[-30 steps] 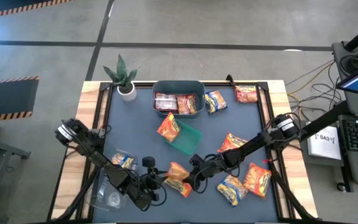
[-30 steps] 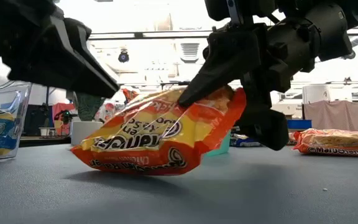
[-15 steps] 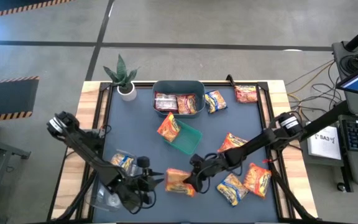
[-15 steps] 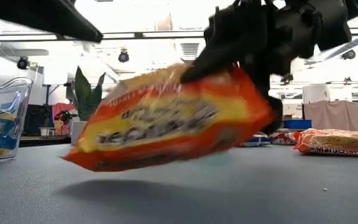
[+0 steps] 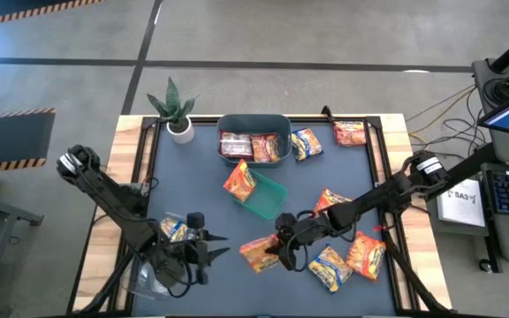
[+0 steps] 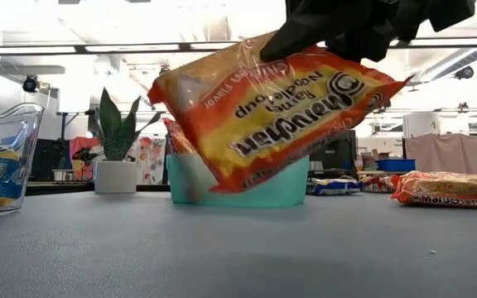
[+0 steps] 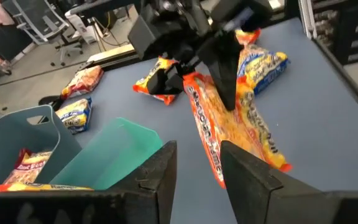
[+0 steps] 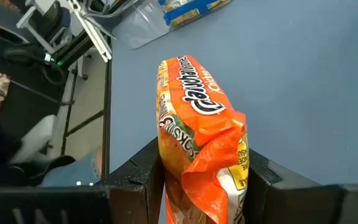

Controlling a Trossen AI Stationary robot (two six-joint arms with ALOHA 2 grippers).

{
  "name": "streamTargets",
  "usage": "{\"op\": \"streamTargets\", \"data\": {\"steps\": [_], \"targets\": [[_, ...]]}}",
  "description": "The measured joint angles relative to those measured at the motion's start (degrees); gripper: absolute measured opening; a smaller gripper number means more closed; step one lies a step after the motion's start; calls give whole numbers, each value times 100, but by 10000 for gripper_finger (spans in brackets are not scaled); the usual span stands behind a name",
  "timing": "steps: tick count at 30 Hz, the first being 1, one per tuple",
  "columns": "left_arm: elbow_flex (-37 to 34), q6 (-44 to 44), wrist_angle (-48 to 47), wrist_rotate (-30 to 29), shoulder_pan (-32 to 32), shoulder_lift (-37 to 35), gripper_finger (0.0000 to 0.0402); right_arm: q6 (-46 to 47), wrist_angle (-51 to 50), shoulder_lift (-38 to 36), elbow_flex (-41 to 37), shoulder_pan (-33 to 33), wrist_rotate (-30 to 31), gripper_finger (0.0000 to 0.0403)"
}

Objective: Sort Maruchan noodles
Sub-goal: Put the orange noodle pack into the green bin

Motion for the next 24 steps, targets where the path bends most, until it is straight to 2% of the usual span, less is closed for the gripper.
{"op": "streamTargets", "data": {"steps": [5, 11, 19, 24], "targets": [[-133, -100, 349, 62, 70, 38, 130, -328, -23, 4, 0, 0, 75, 131], [-143, -319, 534, 172, 224, 309, 180, -700, -113, 12, -2, -2, 226, 131], [-150, -298, 1128, 178, 505, 1059, 226, -1153, -111, 22, -2, 11, 299, 131], [-130, 42, 2098, 751, 751, 1471, 231, -1553, -111, 22, -2, 11, 299, 130]]}}
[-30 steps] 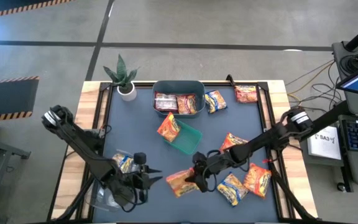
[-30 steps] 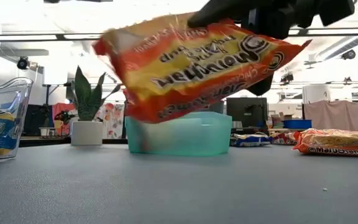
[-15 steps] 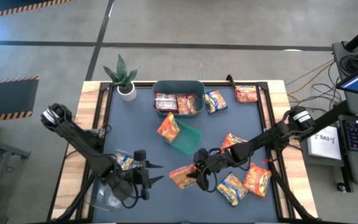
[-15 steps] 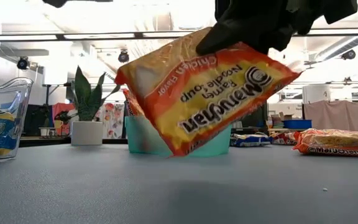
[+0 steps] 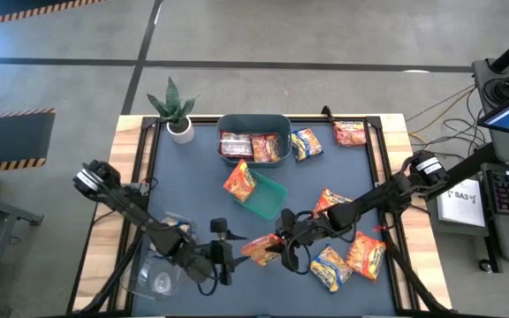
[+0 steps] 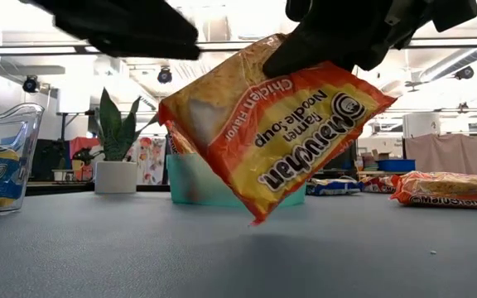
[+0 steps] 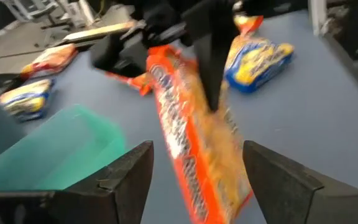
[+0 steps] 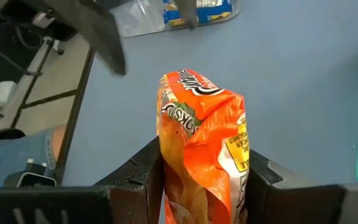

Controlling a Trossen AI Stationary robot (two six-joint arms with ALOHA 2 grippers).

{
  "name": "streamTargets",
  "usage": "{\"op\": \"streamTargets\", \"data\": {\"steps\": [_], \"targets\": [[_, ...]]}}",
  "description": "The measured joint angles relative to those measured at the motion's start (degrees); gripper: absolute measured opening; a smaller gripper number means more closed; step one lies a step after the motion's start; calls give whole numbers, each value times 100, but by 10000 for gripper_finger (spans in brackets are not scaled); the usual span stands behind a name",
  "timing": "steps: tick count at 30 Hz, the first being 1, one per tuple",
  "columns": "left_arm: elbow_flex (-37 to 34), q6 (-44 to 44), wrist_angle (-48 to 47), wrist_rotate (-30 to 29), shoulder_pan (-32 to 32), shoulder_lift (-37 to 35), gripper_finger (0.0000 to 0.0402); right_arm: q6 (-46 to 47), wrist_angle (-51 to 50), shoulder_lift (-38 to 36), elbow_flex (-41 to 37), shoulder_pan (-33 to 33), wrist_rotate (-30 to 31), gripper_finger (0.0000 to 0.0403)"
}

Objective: Sort Maruchan noodles
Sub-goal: Put the orange noodle pack into the green bin

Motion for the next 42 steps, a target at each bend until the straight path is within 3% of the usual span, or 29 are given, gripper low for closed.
{"op": "streamTargets", "data": {"steps": [6, 13, 21, 25, 34, 42], "targets": [[12, -19, 467, 236, 365, 152, 231, -174, -2, 2, 0, 4, -2, 130], [12, -118, 1084, 1254, 677, 428, 231, -240, -32, 2, 0, 24, -2, 130], [12, -517, 1139, 1391, 851, 670, 227, -356, -127, 7, 0, 26, 0, 130], [12, -527, 1137, 1392, 842, 682, 194, -446, -125, 7, 0, 24, 0, 131], [13, -429, 1140, 1397, 842, 682, 68, -375, -126, -4, 0, 24, -10, 156], [13, -252, 1100, 1221, 837, 642, 54, -372, -609, -675, 0, -20, -33, 209]]}}
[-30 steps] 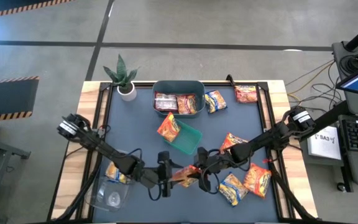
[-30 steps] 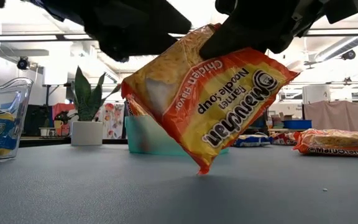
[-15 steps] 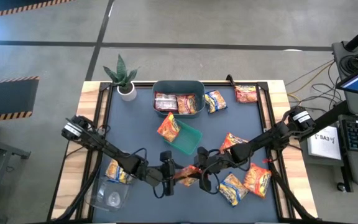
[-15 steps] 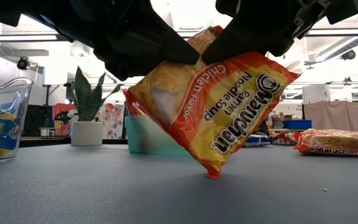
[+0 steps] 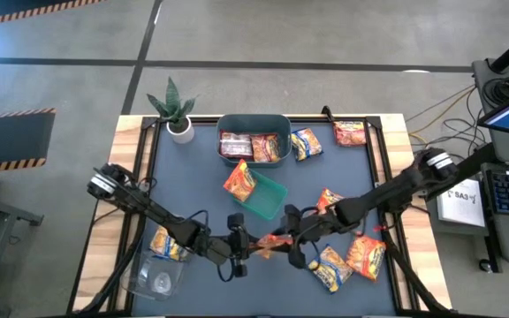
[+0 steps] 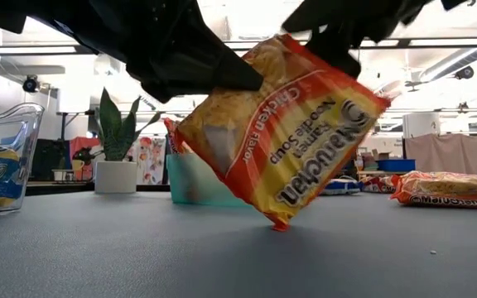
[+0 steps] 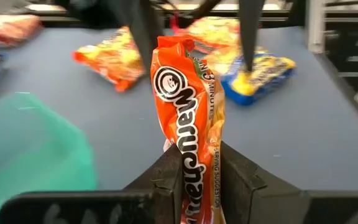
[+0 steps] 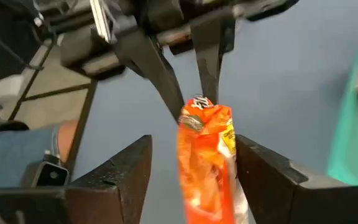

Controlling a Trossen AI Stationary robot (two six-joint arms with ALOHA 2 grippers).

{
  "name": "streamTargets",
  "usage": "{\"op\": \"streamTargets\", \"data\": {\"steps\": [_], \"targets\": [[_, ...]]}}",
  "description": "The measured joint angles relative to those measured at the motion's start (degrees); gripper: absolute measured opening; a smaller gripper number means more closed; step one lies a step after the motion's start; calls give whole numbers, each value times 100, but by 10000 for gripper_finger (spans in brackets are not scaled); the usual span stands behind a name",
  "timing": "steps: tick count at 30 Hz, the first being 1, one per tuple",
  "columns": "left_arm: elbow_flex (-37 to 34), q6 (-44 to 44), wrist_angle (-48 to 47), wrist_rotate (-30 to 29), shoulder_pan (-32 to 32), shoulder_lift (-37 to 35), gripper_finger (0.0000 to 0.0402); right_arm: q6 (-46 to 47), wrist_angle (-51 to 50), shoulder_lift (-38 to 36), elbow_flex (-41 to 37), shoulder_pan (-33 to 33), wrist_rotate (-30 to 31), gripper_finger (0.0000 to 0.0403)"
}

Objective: Sort Maruchan noodles
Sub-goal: Put the orange noodle pack into the green bin

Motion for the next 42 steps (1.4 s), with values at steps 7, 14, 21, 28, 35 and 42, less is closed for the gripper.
{"op": "streamTargets", "data": {"steps": [7, 14, 21, 28, 35, 42], "targets": [[-1, 388, -21, -933, -64, -291, 54, 4, -766, -1192, 0, -32, 936, 237], [-12, 845, -169, -2469, -113, -738, 54, -394, -844, -2243, -3, -30, 1725, 242], [-43, 1221, -217, -4117, -115, -878, 54, -803, -818, -2490, -225, -30, 2339, 241], [-318, 247, -158, -4795, 312, -867, 54, -1044, -305, -2381, -518, -35, 2587, 235], [-249, -463, 93, -4823, 544, -458, 54, -1502, 148, -2330, -566, -35, 2622, 239], [-82, -1088, 309, -5761, 594, 151, 54, -1806, 360, -2335, -566, -35, 2643, 236]]}}
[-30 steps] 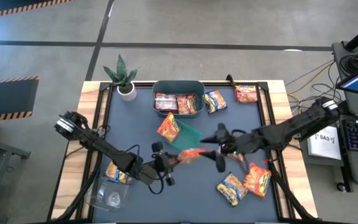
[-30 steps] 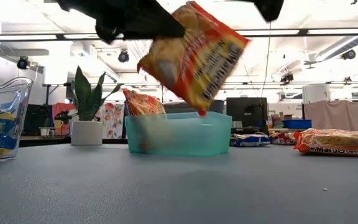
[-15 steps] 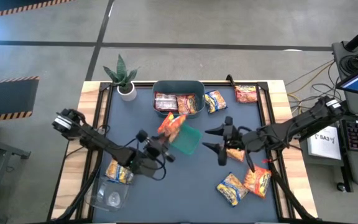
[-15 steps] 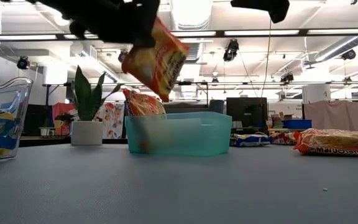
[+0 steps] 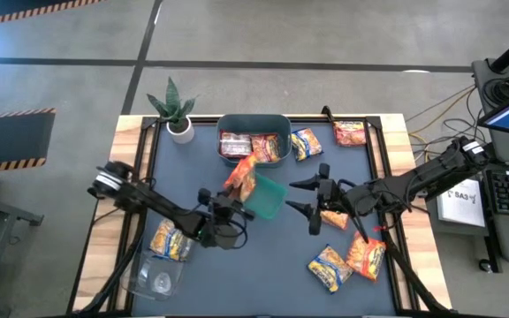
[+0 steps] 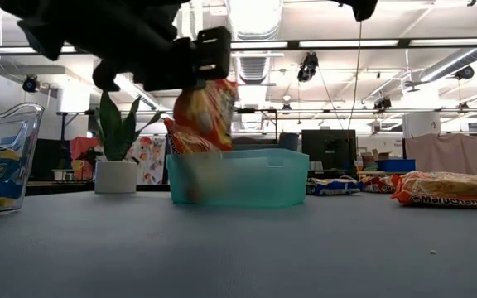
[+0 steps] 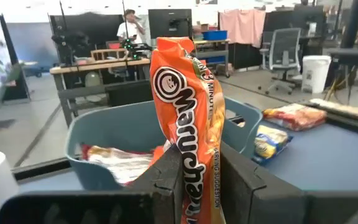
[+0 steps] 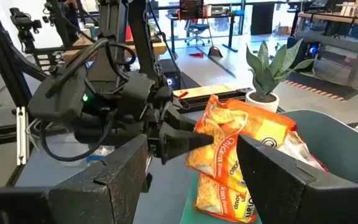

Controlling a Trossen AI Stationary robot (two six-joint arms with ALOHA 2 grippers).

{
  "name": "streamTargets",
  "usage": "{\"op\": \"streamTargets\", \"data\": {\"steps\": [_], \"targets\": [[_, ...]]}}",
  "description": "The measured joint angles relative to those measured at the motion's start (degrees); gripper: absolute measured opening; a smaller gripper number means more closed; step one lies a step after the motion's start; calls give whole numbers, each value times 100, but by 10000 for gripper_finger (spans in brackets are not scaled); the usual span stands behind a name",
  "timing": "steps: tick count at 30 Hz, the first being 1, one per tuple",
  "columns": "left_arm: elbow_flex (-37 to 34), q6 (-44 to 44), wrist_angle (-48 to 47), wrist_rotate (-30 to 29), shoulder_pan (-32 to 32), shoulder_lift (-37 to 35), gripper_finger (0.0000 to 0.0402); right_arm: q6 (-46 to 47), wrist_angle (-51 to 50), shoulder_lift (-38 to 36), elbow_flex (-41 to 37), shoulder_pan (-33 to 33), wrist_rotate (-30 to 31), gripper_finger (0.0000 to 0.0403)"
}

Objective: Sort Maruchan noodles
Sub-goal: Put the orange noodle pack into the green bin

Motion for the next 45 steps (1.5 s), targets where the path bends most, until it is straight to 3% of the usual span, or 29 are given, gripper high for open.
{"op": "streamTargets", "data": {"steps": [15, 32, 45], "targets": [[962, -129, 15, 3, 227, 1168, 55, -726, -79, -232, 168, -11, -66, 235], [973, -332, -25, 303, 293, 1246, 119, -705, -304, -306, 164, -11, -70, 240], [1146, 82, -27, 553, 259, 1094, 129, -734, -344, -306, 164, -11, -74, 239]]}}
